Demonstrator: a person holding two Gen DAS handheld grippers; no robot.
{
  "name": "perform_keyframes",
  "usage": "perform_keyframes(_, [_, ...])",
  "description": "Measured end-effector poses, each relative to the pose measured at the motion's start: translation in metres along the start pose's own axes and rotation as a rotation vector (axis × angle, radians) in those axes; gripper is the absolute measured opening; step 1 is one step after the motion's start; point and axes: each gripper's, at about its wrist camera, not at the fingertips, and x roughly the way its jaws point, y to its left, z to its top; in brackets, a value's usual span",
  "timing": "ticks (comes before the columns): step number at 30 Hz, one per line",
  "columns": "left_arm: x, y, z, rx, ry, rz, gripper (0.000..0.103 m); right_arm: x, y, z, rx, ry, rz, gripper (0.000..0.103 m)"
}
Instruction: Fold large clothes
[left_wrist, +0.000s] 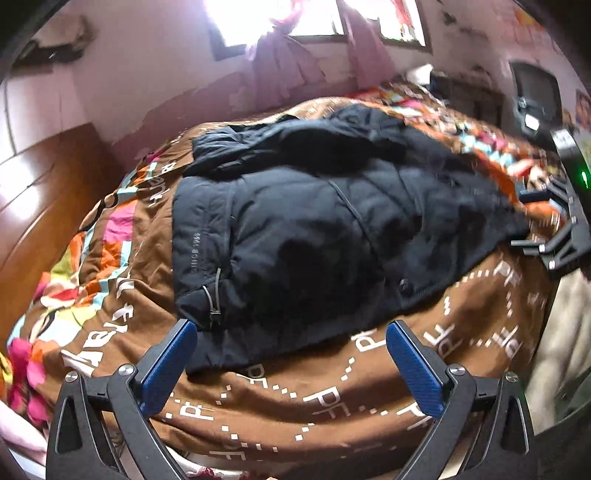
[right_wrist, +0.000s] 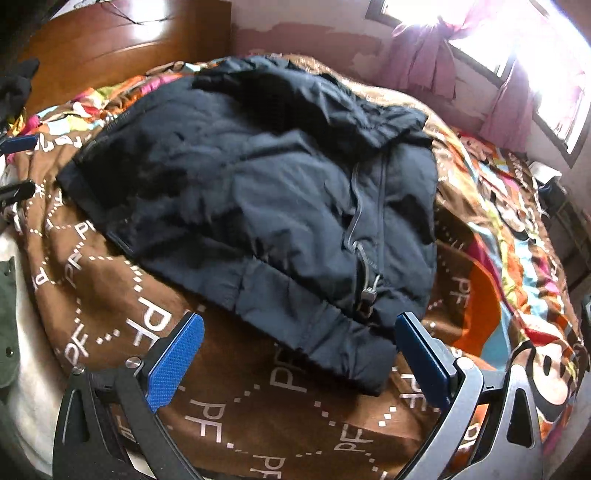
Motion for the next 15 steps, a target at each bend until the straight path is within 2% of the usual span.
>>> perform_keyframes(2, [0.006, -0.004, -0.001, 0.02, 0.01, -0.001, 0.103, 0.013, -0.005, -0.003, 0.032, 0.034, 0.038, 0.101])
perform_keyframes(4, [0.011, -0.006, -0.001, 0.026, 0.026, 0.0, 0.103, 0.025, -0.008, -0.006, 0.055, 0.052, 0.035, 0.102])
perform_keyframes(8, [0.015, -0.005, 0.001, 0.019, 0.032, -0.003, 0.103, 0.032, -0.003, -0.008, 0.003, 0.01, -0.068, 0.101])
perform_keyframes(10, [0.018, -0.004, 0.001, 0.009, 0.04, -0.004, 0.103, 0.032, 0.002, -0.006, -0.039, -0.016, -0.147, 0.101])
perform_keyframes(15, [0.017, -0.003, -0.002, -0.024, 0.03, -0.025, 0.103, 0.035, 0.012, 0.001, -0.113, -0.053, -0.228, 0.101])
